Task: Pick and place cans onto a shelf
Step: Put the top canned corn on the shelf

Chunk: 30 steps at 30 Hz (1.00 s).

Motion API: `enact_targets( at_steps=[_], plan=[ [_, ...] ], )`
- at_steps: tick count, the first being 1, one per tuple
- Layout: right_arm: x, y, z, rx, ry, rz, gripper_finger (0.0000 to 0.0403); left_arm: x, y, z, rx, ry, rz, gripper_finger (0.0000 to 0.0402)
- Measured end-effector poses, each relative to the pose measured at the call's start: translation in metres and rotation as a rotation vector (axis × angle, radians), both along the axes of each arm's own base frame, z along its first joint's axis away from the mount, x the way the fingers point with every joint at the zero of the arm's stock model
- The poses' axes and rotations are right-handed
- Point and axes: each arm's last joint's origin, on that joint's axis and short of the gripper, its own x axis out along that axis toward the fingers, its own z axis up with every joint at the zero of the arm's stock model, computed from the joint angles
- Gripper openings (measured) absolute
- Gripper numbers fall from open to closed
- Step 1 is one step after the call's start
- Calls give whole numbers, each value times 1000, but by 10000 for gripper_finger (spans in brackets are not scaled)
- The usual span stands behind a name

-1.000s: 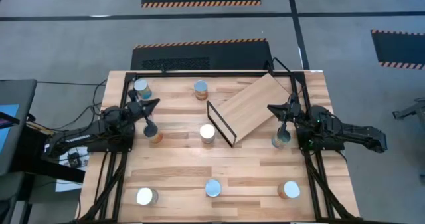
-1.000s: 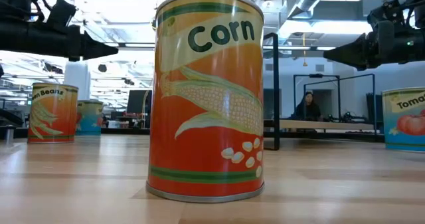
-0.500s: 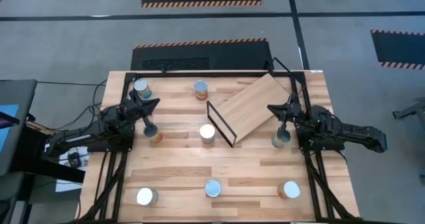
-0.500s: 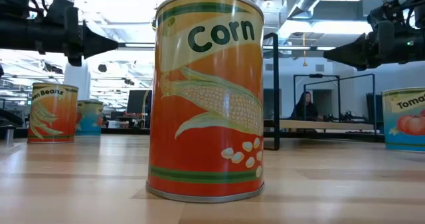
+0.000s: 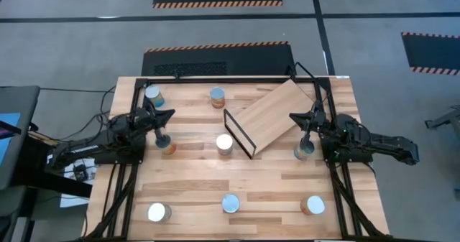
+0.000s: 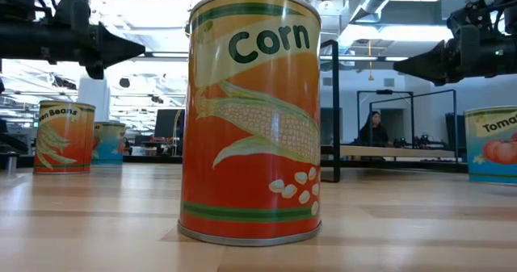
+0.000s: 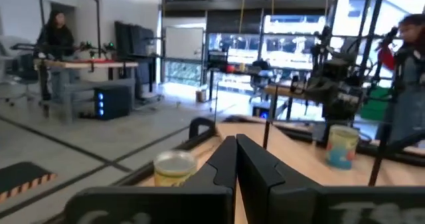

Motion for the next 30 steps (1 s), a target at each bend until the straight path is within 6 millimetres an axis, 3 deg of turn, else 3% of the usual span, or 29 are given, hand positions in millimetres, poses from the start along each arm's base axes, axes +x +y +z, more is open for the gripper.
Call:
enact_targets(
  at_steps=[7, 14, 19, 24, 30],
  plan=[
    [0, 0, 0, 0, 0, 0, 49, 15, 5, -5, 2, 89, 16, 0],
    [0, 0, 0, 0, 0, 0, 49, 33, 21, -18, -117, 190, 114, 0],
    [0, 0, 0, 0, 0, 0, 49, 50, 30, -5, 30, 230, 15, 0],
    [0, 0, 0, 0, 0, 9, 49, 63, 24, -12, 254, 386, -151, 0],
    [0, 0, 0, 0, 0, 11, 49, 82, 18, 5, 209, 383, -192, 0]
  ],
)
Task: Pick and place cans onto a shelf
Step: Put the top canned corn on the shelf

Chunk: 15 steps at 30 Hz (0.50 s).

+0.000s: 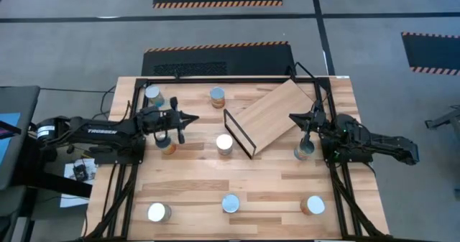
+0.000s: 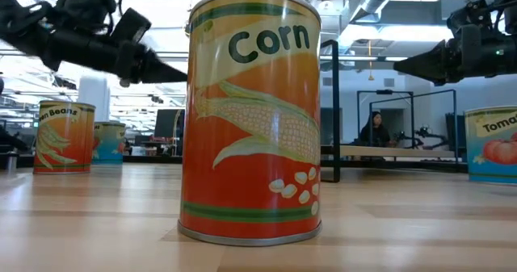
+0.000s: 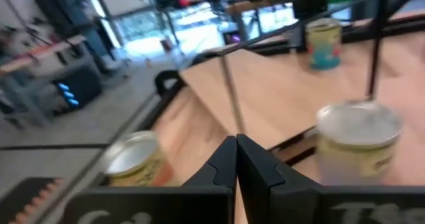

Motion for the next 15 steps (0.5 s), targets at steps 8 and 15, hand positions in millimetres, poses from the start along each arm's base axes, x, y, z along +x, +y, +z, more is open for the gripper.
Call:
enact_targets(
  at_steps=[8, 15],
  plan=[
    [0, 0, 0, 0, 0, 3, 49, 17, -10, 27, 21, 153, 38, 0],
    [0, 0, 0, 0, 0, 3, 49, 19, -4, 40, -59, 200, 134, 0]
  ],
)
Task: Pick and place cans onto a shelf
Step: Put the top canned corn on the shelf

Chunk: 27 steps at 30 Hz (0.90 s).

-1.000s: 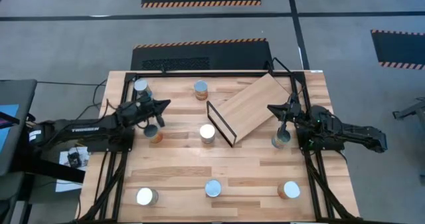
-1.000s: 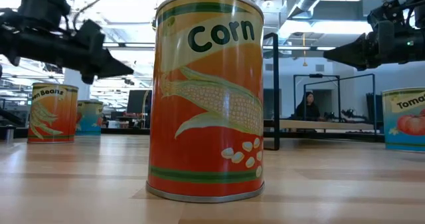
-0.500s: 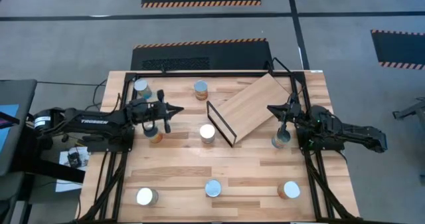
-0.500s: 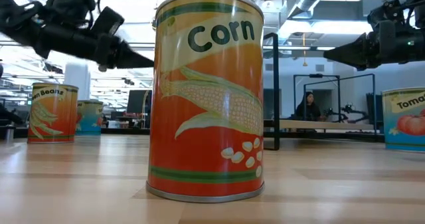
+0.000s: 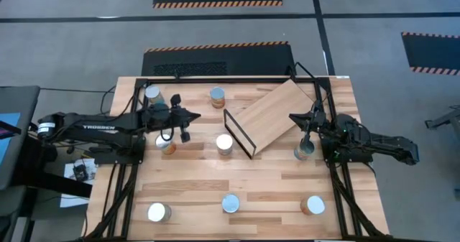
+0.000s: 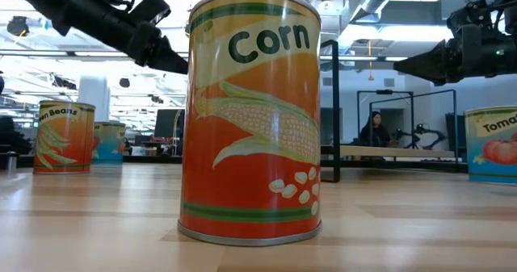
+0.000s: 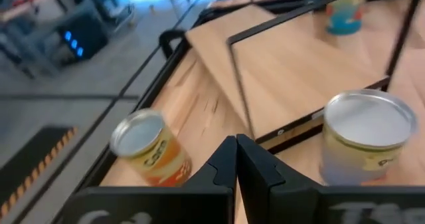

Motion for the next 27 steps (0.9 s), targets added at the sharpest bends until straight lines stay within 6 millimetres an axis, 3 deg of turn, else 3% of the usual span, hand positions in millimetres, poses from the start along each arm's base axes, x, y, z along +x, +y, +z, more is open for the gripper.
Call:
enact_targets(
  at_steps=[6, 17, 22, 27],
  plan=[
    [0, 0, 0, 0, 0, 1, 49, -2, 13, 13, -156, -40, 149, 0],
    [0, 0, 0, 0, 0, 1, 49, 2, 7, 13, -155, -55, 127, 0],
    [0, 0, 0, 0, 0, 2, 49, 1, 26, 14, -146, -87, 189, 0],
    [0, 0, 0, 0, 0, 3, 49, 5, 54, 20, -116, -12, 197, 0]
  ],
)
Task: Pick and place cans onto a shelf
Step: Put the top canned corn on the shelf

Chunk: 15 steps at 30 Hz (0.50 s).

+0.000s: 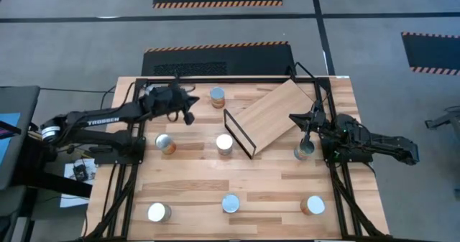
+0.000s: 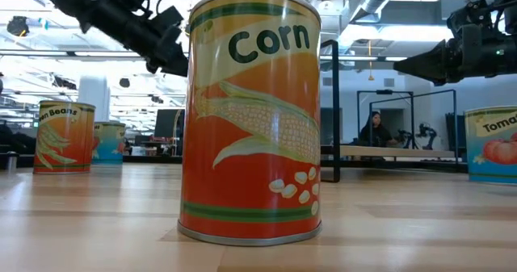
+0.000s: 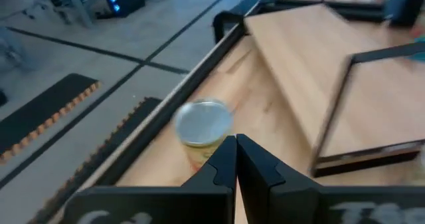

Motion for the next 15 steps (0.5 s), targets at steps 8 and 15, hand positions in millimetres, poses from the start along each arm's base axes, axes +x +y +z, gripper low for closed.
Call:
enact_targets(
  at_steps=[8, 15],
  plan=[
    [0, 0, 0, 0, 0, 0, 49, 34, 50, 25, -119, 146, -6, 0],
    [0, 0, 0, 0, 0, 0, 49, 70, 60, 10, -90, 259, -104, 0]
  ],
)
